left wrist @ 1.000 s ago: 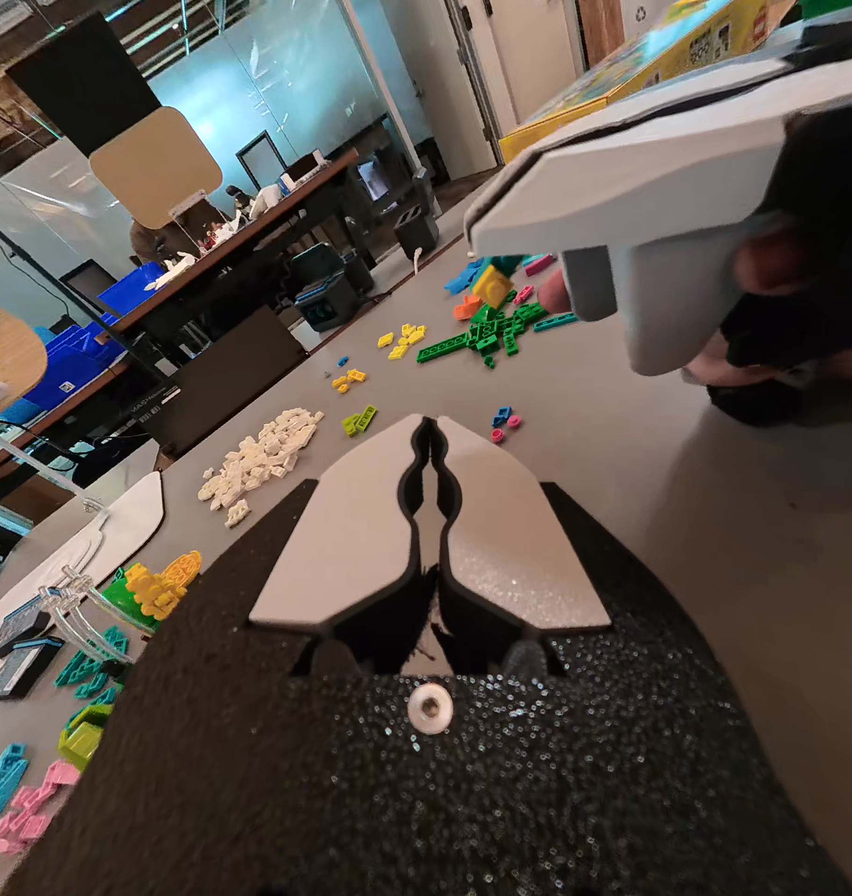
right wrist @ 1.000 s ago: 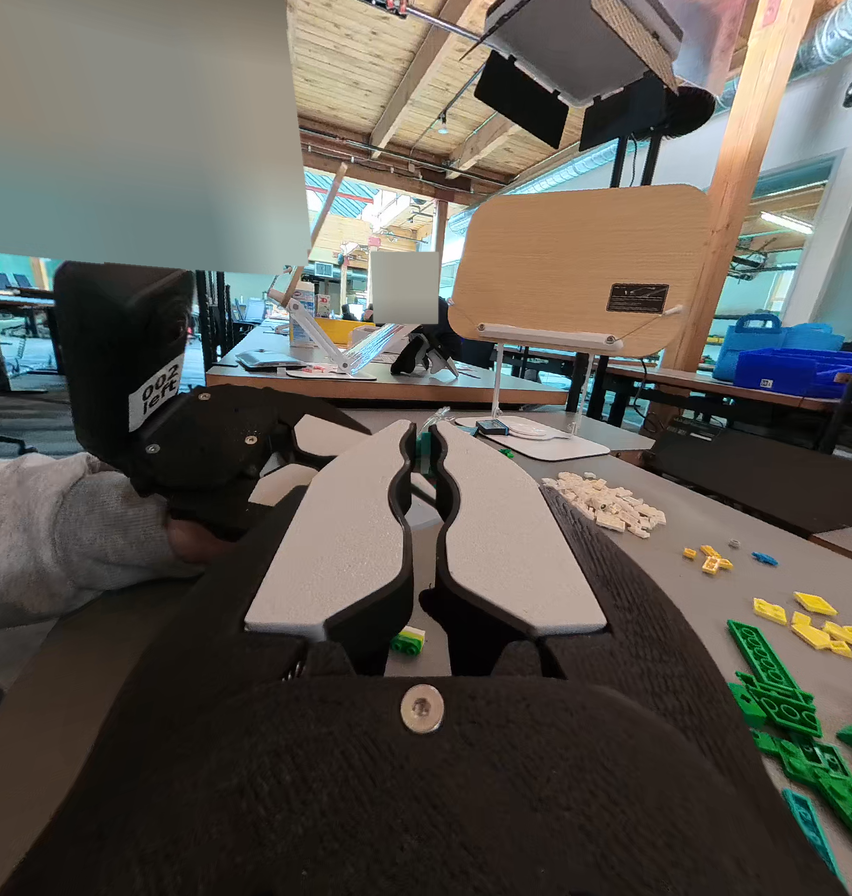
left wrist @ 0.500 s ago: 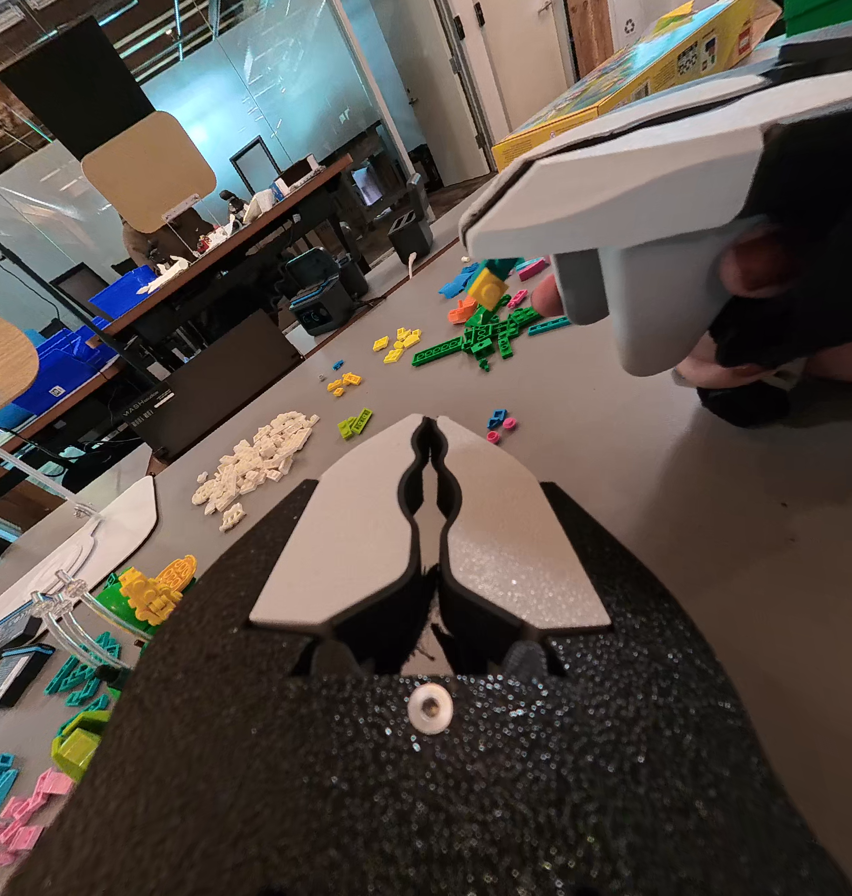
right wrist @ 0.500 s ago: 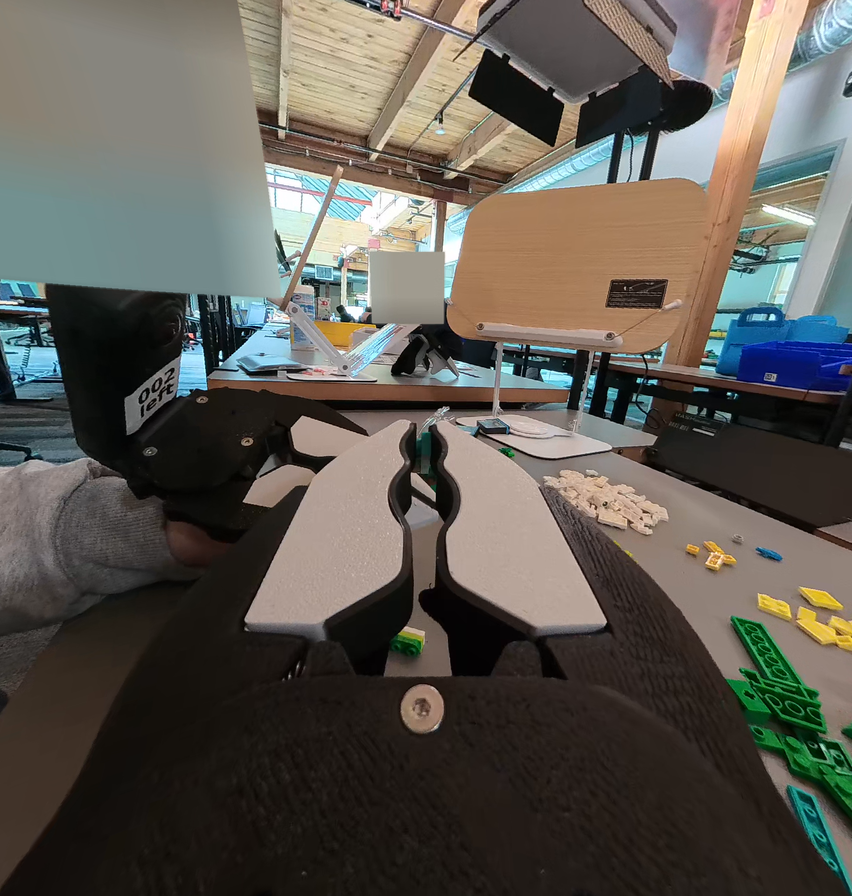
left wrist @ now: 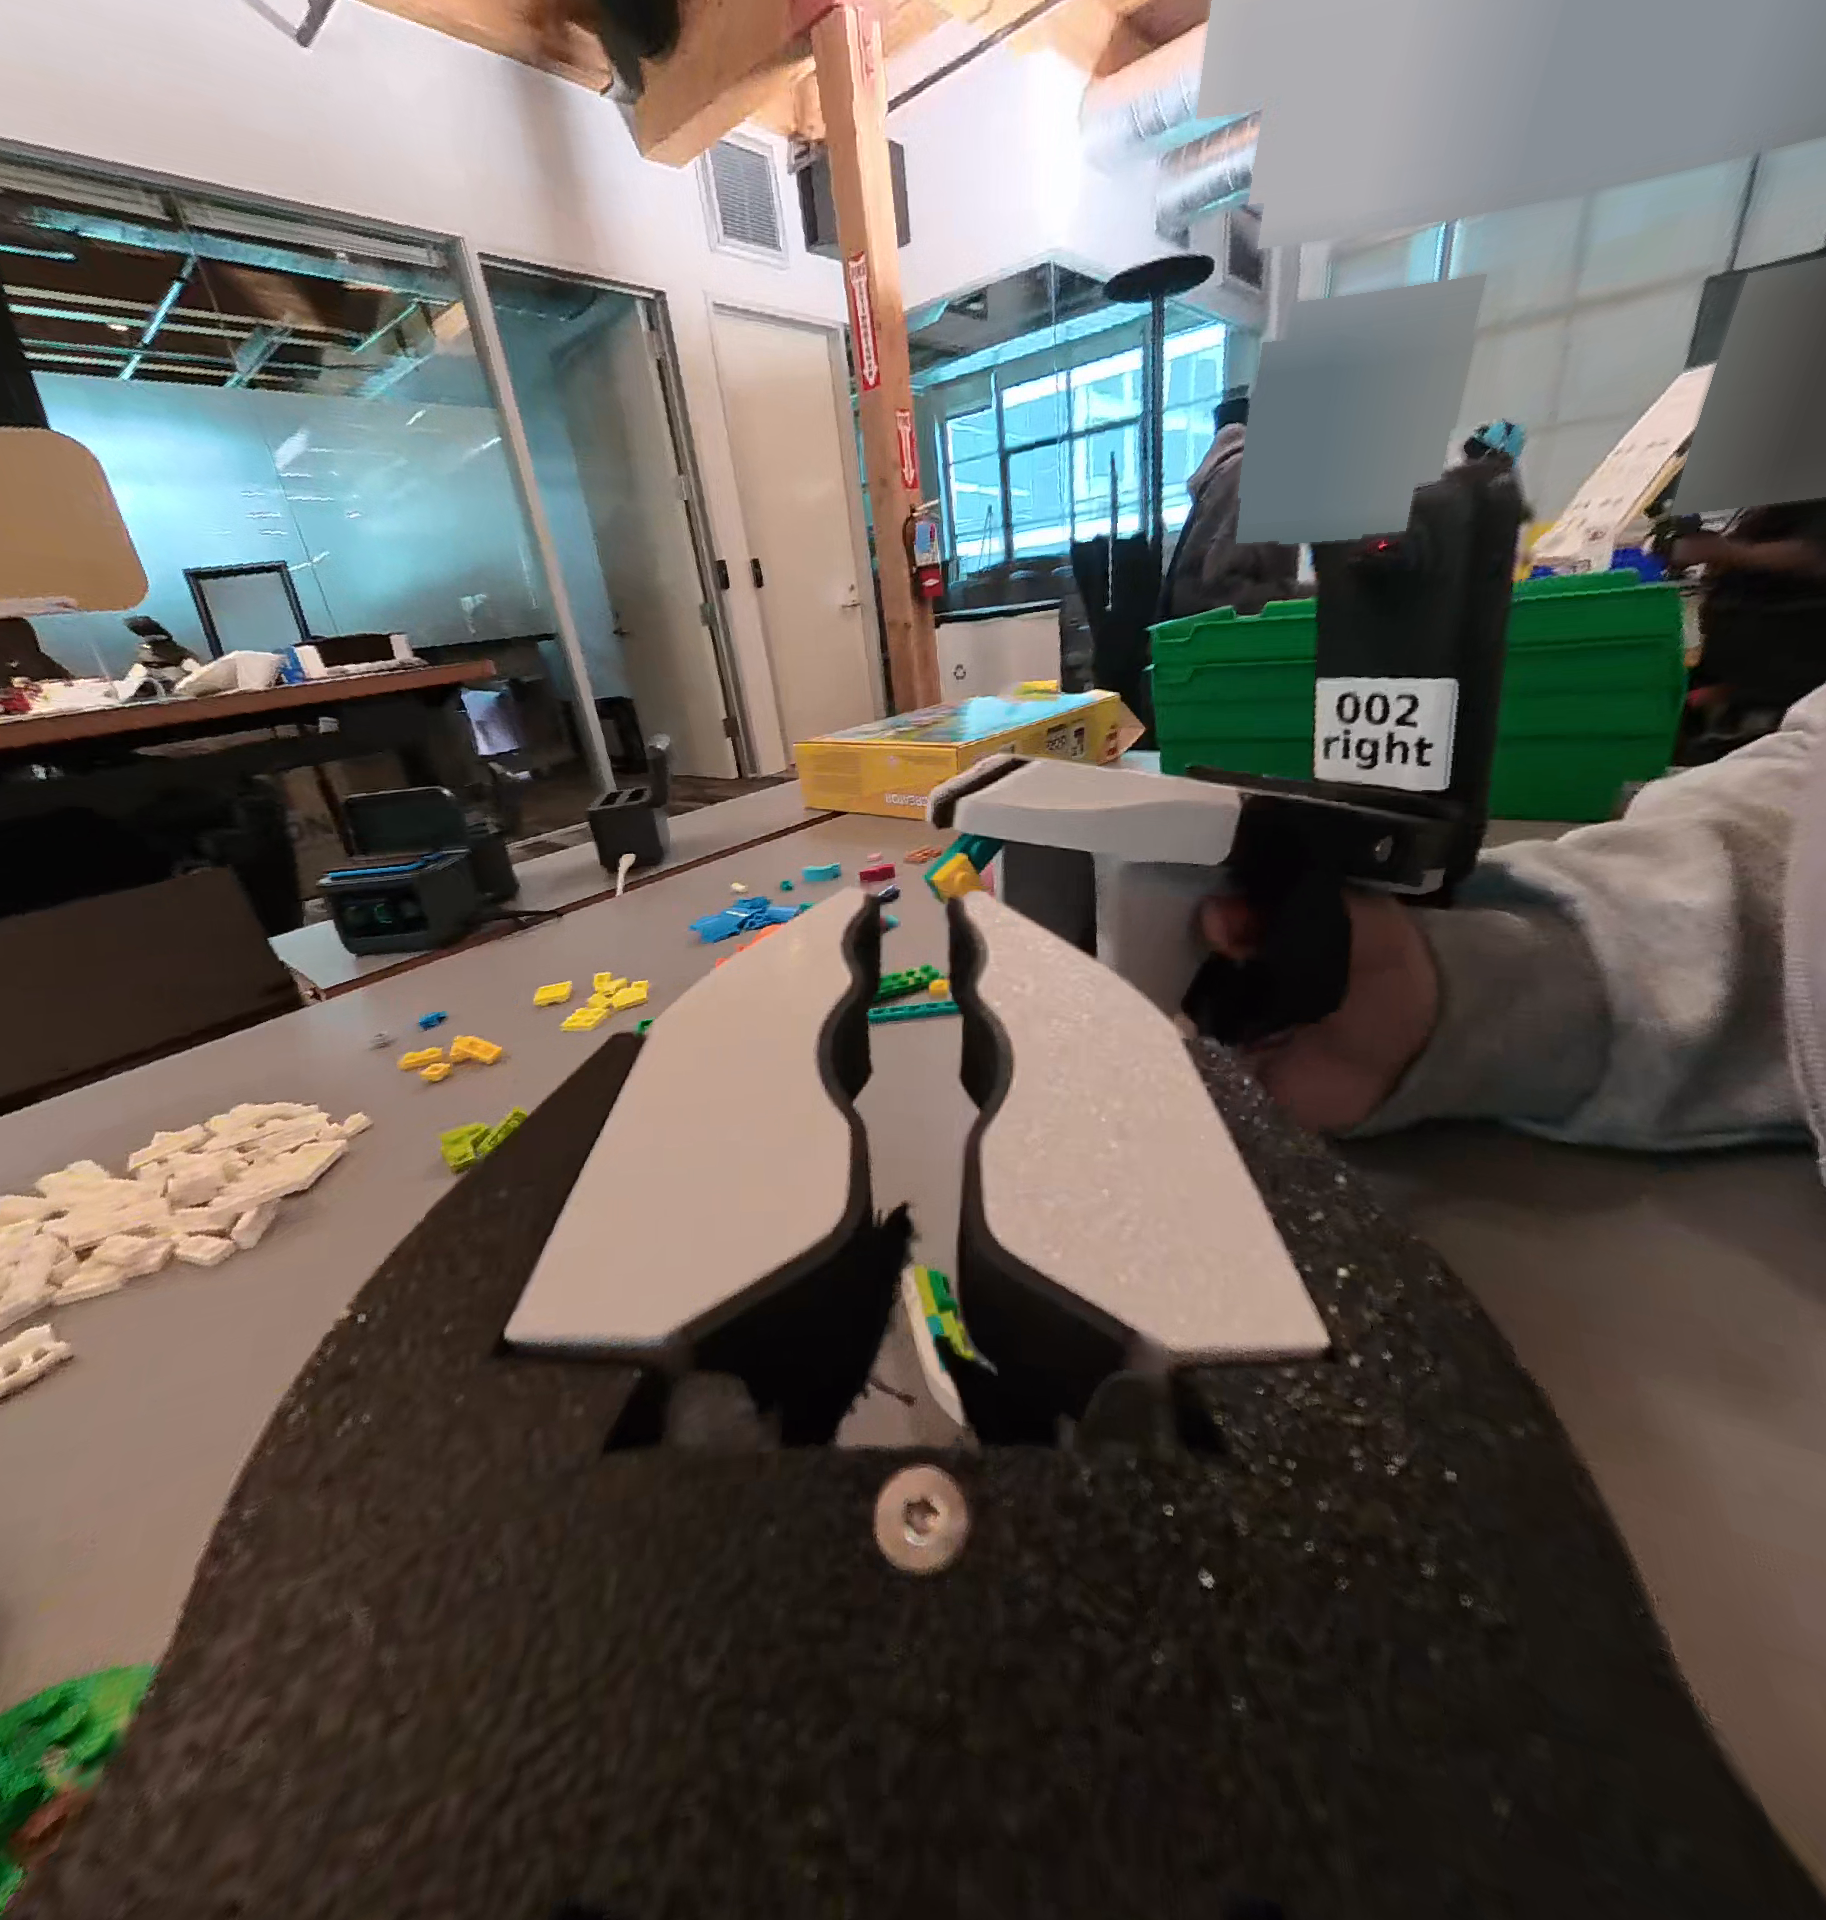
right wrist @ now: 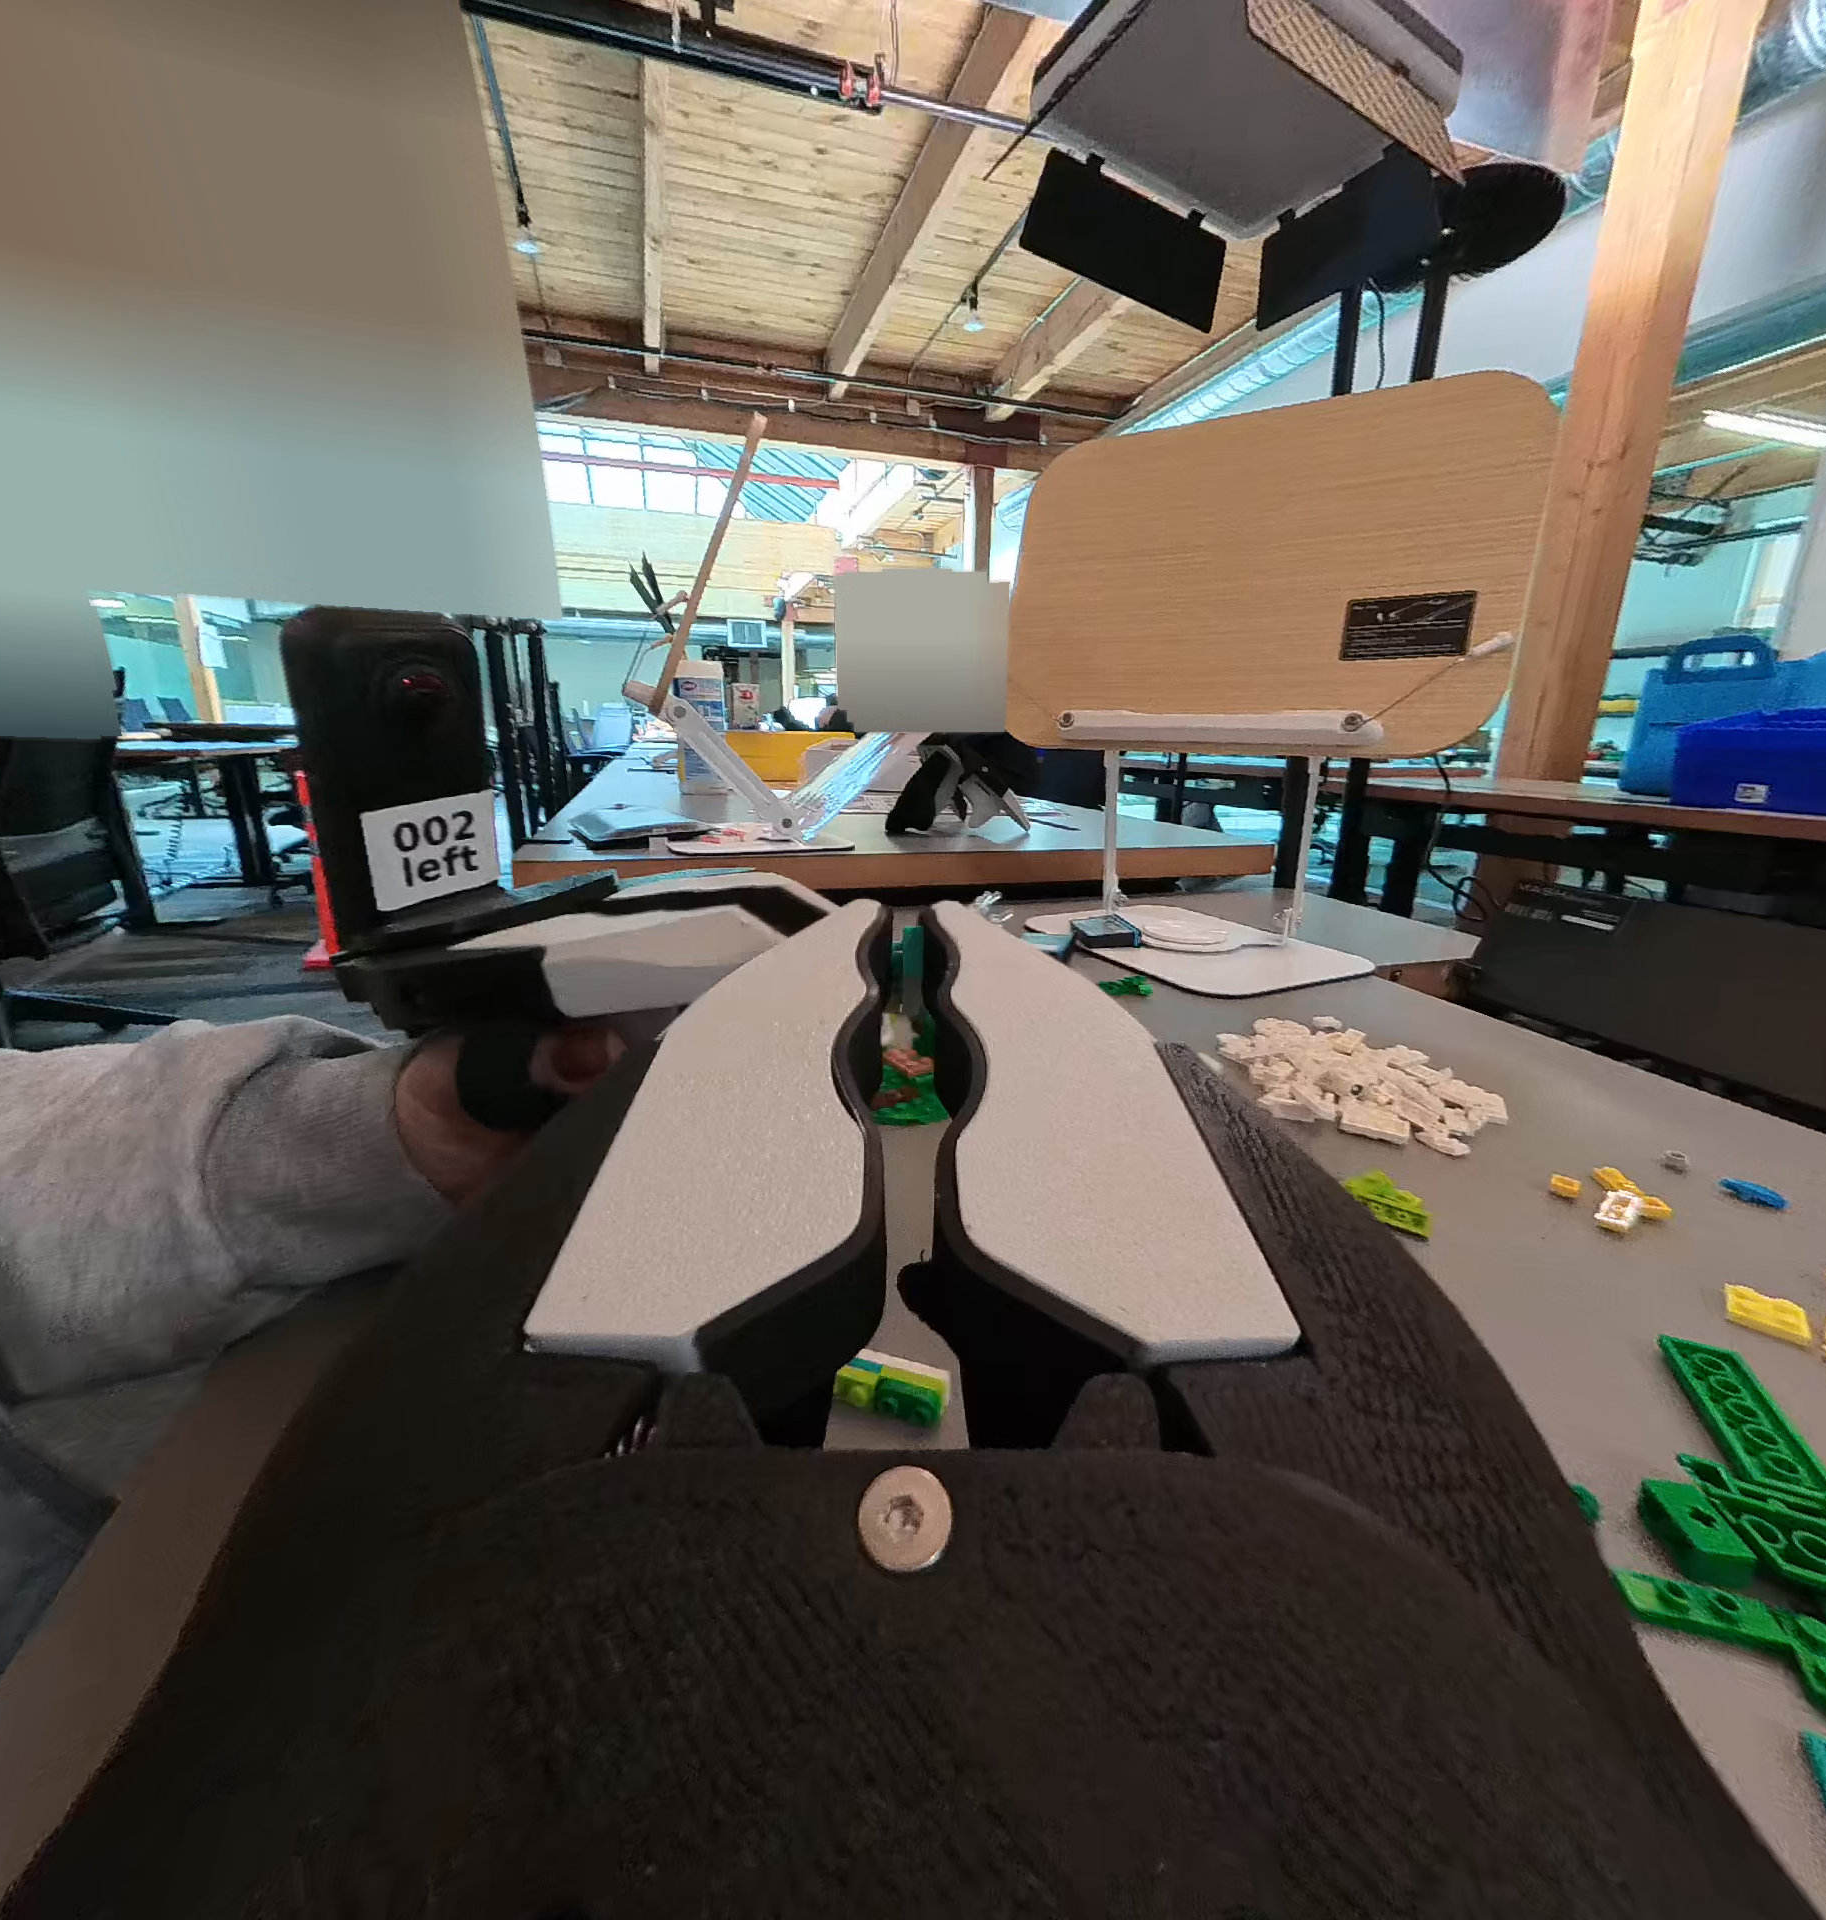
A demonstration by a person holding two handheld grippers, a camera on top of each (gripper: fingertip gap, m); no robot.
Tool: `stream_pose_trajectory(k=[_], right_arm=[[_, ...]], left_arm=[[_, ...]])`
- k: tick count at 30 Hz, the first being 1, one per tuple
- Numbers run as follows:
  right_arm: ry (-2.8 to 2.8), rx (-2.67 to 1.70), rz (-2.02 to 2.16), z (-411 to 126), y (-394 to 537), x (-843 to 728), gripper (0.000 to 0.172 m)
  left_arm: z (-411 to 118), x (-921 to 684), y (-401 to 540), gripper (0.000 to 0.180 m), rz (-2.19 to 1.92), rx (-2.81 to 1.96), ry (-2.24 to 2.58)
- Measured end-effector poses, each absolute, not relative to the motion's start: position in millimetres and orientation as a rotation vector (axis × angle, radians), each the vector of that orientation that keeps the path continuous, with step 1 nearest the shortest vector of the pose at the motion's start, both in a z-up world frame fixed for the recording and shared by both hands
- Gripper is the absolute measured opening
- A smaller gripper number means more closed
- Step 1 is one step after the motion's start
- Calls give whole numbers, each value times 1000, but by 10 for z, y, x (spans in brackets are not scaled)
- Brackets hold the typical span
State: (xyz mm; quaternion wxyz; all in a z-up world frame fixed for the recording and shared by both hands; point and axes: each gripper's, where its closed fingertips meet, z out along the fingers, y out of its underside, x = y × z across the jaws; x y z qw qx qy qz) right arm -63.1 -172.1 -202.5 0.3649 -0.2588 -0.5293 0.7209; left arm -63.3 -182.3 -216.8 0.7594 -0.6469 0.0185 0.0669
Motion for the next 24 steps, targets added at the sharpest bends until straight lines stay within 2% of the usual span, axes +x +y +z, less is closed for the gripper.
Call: stream_pose_trajectory(k=[10,17,24], right_arm=[[-1393,-649,1971,-2016,-1799,-579,3],[-1418,-611,1970,-2020,-1854,-545,3],[-1433,-596,1954,-2030,-1882,-539,3]], left_arm=[[-2228,-600,-1763,24,585,-1461,178],[-2208,-518,-1755,20,879,-1429,317],[-2216,-542,-1774,8,904,-1440,313]])
